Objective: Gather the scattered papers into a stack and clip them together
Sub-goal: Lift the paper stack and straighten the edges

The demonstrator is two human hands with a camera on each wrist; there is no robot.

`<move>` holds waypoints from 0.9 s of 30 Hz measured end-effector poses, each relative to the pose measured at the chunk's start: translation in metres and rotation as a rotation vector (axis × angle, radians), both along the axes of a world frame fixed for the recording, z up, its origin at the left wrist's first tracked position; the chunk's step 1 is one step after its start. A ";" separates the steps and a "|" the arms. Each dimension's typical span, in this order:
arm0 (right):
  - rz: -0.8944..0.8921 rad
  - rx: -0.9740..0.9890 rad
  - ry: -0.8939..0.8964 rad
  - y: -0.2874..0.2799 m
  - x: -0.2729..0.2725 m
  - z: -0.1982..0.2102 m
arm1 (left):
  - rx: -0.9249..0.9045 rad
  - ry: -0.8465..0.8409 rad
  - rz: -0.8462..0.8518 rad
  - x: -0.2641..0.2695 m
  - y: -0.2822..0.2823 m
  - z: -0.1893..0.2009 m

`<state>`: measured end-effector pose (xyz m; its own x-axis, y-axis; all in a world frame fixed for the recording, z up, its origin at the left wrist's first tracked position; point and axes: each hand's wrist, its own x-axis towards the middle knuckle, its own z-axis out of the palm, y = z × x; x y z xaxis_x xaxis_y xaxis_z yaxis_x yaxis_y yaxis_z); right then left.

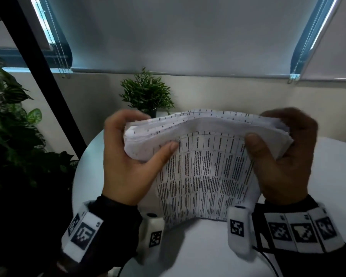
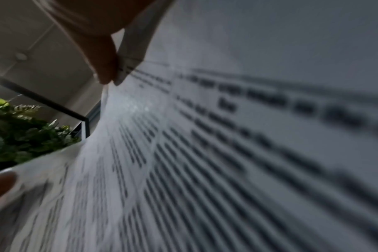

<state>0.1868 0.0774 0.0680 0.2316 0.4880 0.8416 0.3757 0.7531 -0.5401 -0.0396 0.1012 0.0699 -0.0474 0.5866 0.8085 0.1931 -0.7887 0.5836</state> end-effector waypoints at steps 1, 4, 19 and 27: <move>0.056 -0.018 -0.005 0.000 0.003 0.000 | -0.022 0.008 -0.035 -0.003 0.001 0.001; 0.107 -0.139 0.038 0.003 0.006 -0.008 | -0.162 -0.027 -0.131 -0.003 0.003 -0.004; 0.005 -0.106 0.033 -0.003 0.001 -0.005 | -0.089 0.009 -0.044 0.001 0.003 -0.009; 0.086 -0.223 0.062 0.001 0.004 -0.011 | -0.138 0.025 -0.083 -0.001 0.006 -0.016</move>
